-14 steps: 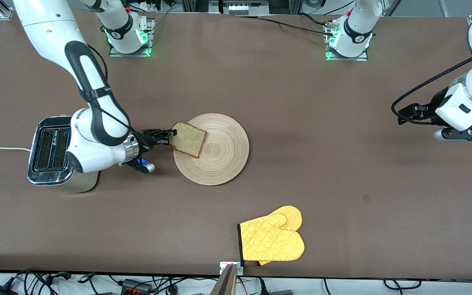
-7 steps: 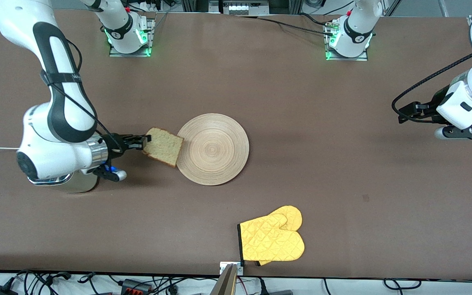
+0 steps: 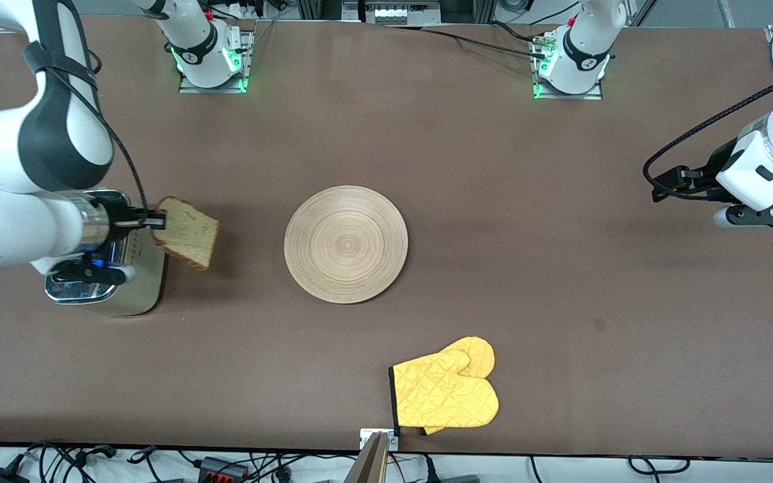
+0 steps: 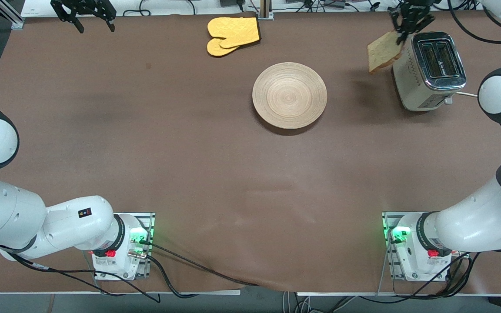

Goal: Move plate and put bread in toaster
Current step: 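Carry the bread slice with the right gripper over the toaster slot, then lower the bread into the toaster slot with the right gripper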

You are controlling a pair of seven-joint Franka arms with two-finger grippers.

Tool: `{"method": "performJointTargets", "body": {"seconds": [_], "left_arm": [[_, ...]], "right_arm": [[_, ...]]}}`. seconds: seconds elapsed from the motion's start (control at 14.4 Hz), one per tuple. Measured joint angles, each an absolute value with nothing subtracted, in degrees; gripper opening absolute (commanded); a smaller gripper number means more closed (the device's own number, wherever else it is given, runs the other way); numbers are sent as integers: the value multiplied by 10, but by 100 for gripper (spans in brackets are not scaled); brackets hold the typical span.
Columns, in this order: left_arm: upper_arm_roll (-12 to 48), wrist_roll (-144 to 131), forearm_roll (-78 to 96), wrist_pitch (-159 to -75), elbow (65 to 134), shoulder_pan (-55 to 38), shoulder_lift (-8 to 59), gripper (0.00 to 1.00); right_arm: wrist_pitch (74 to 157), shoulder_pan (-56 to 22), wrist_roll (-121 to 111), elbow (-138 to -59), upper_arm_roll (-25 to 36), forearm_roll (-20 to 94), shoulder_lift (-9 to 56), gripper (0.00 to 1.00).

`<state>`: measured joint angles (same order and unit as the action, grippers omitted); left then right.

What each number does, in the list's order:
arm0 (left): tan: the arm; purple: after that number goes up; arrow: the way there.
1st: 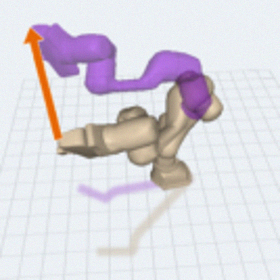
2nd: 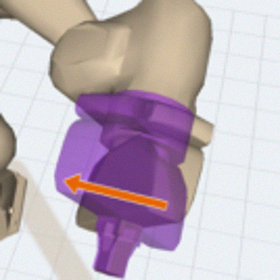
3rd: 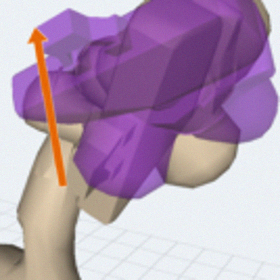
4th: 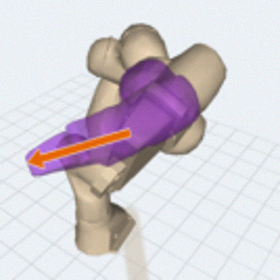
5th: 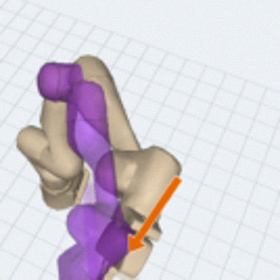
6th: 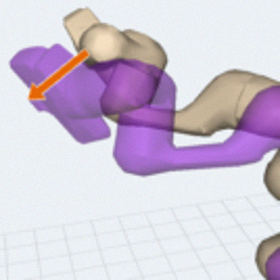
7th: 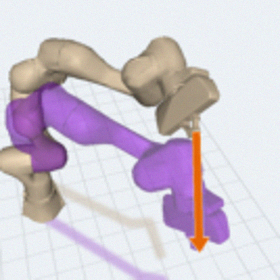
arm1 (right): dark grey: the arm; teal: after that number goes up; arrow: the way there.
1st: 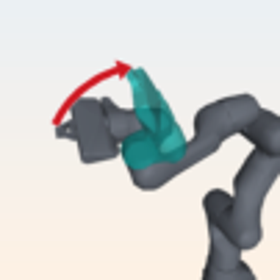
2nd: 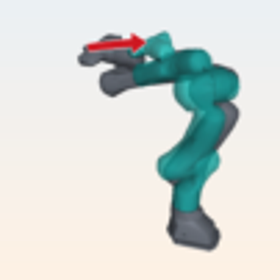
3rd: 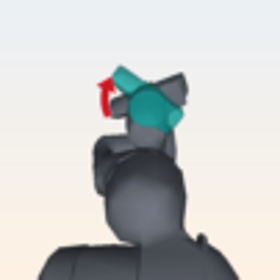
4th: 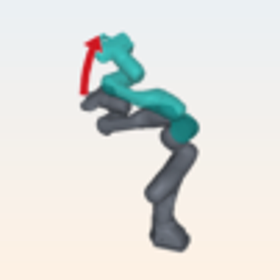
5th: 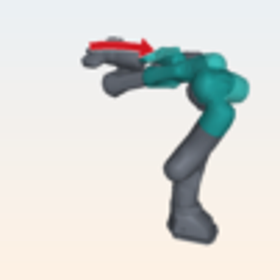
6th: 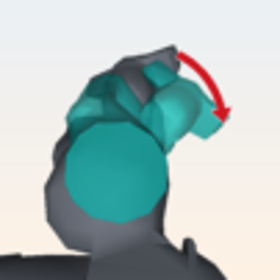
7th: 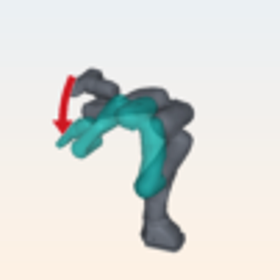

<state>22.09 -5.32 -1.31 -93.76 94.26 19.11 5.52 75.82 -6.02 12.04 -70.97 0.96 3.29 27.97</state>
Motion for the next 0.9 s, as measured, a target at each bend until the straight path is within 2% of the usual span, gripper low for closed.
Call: {"method": "performJointTargets", "body": {"seconds": [0.42, 0.69, 0.9], "left_arm": [[220, -54, -11, -934, 938, 192, 55, 100], [220, -54, -10, -929, 936, 193, 55, 100], [220, -54, -8, -926, 935, 193, 55, 100]], "right_arm": [[748, -39, 35, -688, 84, -59, 264, 0], [746, -44, 18, -688, 83, -149, 267, 0], [746, -47, 17, -689, 83, -156, 280, 0]]}}
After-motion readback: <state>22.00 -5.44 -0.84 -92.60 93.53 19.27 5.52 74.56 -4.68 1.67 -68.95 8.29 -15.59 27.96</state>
